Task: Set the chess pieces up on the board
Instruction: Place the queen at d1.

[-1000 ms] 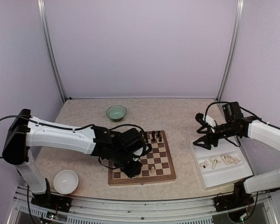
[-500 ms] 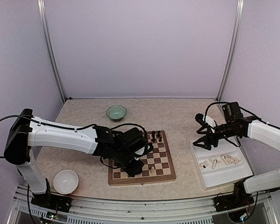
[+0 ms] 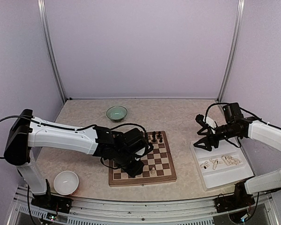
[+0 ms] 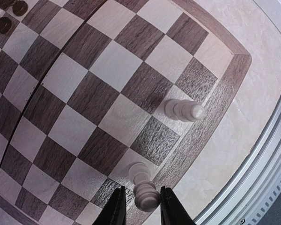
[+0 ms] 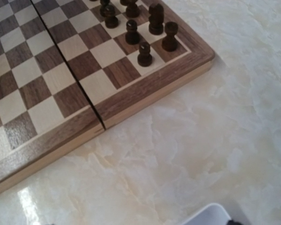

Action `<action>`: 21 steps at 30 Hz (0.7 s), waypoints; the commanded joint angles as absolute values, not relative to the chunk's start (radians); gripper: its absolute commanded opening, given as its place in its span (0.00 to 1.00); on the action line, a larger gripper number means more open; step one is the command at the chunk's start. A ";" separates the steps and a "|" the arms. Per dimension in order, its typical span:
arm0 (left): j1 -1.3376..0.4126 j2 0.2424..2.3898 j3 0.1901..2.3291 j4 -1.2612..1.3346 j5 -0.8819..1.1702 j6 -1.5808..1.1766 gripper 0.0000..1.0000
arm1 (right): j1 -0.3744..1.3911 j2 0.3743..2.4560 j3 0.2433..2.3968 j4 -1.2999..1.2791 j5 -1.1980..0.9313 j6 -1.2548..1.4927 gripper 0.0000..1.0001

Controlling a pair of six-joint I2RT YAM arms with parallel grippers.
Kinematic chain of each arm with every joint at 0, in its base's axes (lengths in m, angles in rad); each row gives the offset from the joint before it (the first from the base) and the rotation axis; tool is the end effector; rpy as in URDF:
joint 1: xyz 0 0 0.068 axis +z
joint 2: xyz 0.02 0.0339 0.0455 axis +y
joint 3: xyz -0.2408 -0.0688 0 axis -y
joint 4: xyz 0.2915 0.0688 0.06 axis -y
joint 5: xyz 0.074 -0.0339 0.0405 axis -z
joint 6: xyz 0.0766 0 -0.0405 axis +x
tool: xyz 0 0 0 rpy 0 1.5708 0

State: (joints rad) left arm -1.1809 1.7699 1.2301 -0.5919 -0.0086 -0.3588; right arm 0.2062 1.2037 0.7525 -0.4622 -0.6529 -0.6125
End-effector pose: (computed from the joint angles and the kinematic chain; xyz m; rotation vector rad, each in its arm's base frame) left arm 0.1574 -0.3813 0.1149 1.1122 2.5582 -0.4246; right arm 0.2885 0.1079 0.1584 -1.1642 2.0132 0.6071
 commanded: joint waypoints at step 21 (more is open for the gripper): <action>-1.122 1.678 1.574 -0.528 -0.190 -0.126 0.53 | -0.023 1.178 0.920 -0.878 -0.516 -0.873 0.59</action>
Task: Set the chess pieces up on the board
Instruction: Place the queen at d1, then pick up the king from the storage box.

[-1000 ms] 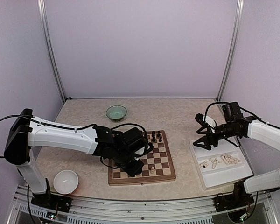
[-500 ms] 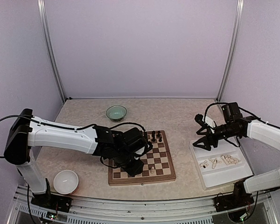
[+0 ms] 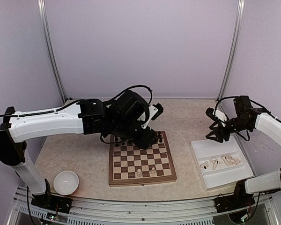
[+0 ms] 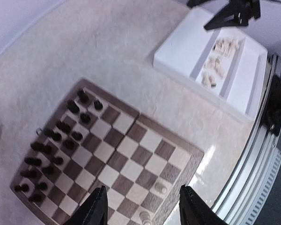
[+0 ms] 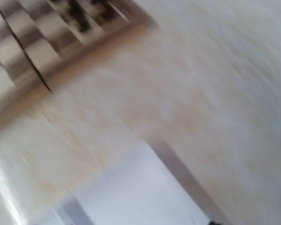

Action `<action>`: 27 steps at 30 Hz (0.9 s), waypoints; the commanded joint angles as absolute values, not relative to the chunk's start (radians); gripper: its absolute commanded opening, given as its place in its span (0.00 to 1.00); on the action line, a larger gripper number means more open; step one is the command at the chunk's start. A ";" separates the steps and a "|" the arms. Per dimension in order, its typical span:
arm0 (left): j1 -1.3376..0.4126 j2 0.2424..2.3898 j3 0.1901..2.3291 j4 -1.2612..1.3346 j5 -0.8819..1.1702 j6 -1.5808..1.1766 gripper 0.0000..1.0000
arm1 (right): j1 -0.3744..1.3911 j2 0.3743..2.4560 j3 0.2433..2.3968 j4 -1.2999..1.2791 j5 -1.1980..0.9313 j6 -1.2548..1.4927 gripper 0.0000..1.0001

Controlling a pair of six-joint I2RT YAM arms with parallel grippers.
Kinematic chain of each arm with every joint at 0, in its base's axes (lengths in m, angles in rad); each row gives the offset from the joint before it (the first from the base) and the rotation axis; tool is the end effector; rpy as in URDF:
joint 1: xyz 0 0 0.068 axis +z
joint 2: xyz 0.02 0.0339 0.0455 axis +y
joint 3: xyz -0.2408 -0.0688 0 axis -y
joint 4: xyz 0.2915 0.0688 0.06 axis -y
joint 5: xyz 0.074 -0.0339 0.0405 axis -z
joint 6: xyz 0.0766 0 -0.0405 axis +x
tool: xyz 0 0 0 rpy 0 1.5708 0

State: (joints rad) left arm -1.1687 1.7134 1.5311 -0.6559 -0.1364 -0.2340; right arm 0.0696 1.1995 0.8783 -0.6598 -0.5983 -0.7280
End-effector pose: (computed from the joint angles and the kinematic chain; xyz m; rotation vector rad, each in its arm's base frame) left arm 0.1865 -0.4119 0.2466 1.0488 2.2211 -0.4796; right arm 0.3008 0.0642 0.1887 -1.1220 2.0924 0.4577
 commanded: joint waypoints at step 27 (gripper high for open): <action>-1.055 1.627 1.331 -0.205 -0.053 -0.103 0.55 | -0.058 1.167 0.682 -0.945 -0.047 -0.820 0.31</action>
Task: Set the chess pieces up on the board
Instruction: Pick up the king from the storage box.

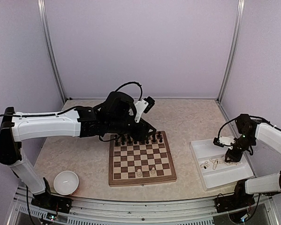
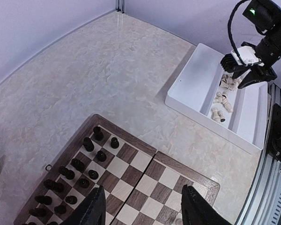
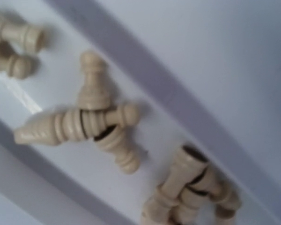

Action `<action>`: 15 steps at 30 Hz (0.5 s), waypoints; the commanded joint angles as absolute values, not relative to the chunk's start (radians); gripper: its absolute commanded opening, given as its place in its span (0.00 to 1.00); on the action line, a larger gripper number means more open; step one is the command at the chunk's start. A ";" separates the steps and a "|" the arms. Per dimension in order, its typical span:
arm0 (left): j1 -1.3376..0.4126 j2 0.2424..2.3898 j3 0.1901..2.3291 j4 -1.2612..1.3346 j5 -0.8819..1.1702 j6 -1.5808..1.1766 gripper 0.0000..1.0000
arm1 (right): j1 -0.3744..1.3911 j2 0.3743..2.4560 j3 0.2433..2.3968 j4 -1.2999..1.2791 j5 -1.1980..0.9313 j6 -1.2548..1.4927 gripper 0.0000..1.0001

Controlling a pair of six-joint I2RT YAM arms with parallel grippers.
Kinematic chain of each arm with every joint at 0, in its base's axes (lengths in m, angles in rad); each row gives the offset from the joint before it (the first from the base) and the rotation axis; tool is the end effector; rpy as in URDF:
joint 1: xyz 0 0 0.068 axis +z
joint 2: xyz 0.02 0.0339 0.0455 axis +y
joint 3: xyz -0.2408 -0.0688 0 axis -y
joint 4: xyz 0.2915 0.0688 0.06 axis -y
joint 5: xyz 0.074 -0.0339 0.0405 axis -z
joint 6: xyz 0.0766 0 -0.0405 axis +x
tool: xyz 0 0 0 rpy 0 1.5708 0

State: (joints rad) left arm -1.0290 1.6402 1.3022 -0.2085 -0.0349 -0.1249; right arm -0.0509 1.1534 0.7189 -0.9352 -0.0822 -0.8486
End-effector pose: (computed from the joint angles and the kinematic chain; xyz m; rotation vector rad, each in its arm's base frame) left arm 0.2396 -0.3929 0.2354 0.9354 1.9754 -0.6383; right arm 0.2421 -0.0060 0.1180 -1.1471 2.6906 -0.0200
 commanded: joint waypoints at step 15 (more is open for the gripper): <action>-1.090 1.627 1.338 -0.219 -0.066 -0.093 0.56 | -0.058 1.262 0.625 -0.836 0.028 -0.782 0.29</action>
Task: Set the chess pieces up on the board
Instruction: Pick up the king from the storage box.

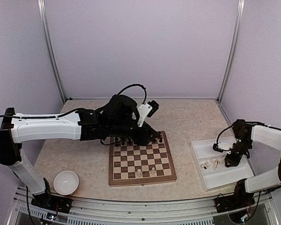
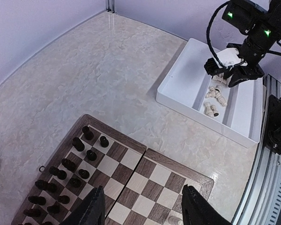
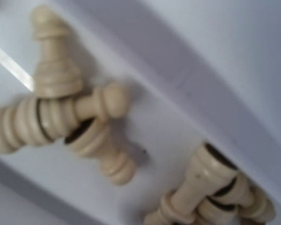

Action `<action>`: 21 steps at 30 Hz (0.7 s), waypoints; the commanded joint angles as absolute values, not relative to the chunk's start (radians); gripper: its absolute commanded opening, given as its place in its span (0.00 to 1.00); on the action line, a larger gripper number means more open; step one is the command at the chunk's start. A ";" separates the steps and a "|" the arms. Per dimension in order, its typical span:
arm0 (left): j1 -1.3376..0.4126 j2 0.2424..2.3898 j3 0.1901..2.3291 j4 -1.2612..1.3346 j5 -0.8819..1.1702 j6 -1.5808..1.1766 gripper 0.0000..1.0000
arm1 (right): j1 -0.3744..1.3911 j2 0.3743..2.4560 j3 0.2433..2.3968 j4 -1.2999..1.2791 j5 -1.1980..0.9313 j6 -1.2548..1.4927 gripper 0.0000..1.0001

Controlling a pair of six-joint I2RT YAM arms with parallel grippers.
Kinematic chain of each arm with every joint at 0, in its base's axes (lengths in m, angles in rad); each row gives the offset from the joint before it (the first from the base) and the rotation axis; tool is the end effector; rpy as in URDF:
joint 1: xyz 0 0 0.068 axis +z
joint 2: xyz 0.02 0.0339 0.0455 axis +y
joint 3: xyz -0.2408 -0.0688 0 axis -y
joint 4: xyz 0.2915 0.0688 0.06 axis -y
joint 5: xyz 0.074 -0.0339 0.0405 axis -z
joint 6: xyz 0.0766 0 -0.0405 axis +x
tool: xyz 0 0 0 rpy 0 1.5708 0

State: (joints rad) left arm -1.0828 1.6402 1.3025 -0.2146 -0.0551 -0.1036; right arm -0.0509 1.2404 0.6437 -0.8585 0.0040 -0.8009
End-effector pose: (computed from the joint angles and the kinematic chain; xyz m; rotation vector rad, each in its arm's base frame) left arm 0.2193 -0.4041 0.2348 1.0002 1.9487 -0.6336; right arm 0.2338 -0.0122 0.0775 -1.1120 2.8261 -0.0781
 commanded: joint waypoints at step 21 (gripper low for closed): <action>-1.088 1.658 1.341 -0.213 -0.046 -0.098 0.56 | -0.058 1.177 0.622 -0.784 -0.050 -0.777 0.12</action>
